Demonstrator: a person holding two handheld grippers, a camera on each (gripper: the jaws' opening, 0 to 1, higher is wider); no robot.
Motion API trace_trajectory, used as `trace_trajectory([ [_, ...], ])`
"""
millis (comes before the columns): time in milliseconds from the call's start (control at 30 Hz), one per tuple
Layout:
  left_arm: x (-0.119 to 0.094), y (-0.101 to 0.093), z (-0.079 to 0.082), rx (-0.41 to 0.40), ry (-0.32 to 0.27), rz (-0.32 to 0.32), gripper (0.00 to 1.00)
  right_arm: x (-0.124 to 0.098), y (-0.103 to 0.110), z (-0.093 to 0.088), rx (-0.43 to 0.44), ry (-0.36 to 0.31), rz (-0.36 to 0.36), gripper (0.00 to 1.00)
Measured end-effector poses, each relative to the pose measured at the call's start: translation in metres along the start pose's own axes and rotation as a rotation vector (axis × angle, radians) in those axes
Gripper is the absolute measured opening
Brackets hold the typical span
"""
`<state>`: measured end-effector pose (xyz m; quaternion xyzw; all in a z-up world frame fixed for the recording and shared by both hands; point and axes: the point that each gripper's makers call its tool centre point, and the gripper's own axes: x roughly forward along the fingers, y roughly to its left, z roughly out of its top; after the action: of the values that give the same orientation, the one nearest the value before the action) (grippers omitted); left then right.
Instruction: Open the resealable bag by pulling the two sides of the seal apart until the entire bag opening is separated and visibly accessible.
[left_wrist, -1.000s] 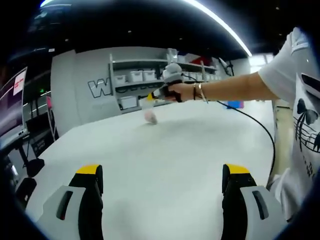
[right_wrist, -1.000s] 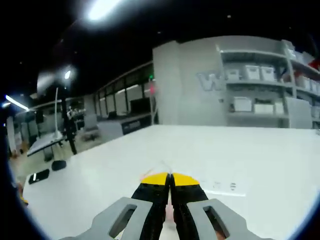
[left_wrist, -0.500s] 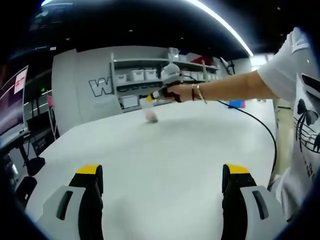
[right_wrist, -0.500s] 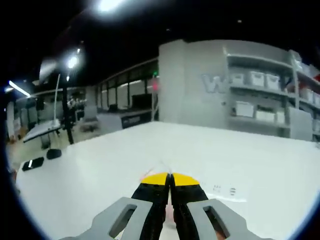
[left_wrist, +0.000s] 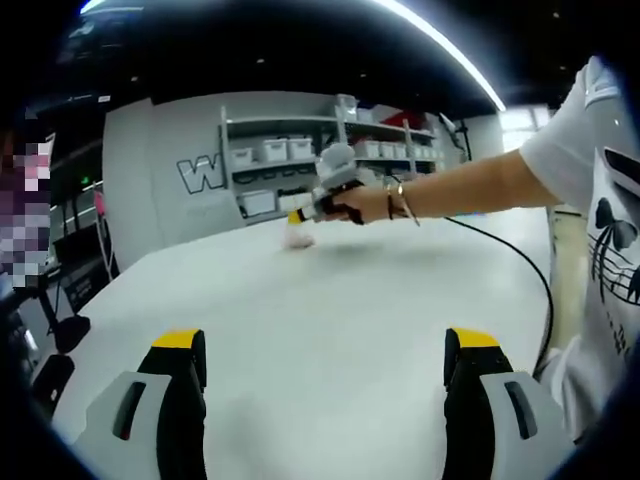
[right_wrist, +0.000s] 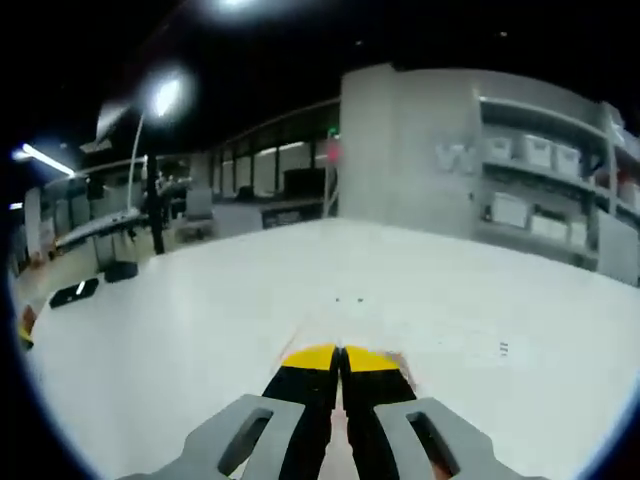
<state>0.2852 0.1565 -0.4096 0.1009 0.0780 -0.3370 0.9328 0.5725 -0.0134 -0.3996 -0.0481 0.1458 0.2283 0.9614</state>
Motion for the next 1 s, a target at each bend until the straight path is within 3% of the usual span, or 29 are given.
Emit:
trace_trajectory([
  [500,-0.002,-0.003,0.001,0.005,0.0,-0.001,0.98,0.012,0.016,-0.018,-0.118,0.037,0.051,0.04],
  [1000,-0.009,-0.003,0.004,0.011,-0.01,0.007,0.98,0.019,0.017,-0.015,-0.158,0.034,0.048,0.09],
])
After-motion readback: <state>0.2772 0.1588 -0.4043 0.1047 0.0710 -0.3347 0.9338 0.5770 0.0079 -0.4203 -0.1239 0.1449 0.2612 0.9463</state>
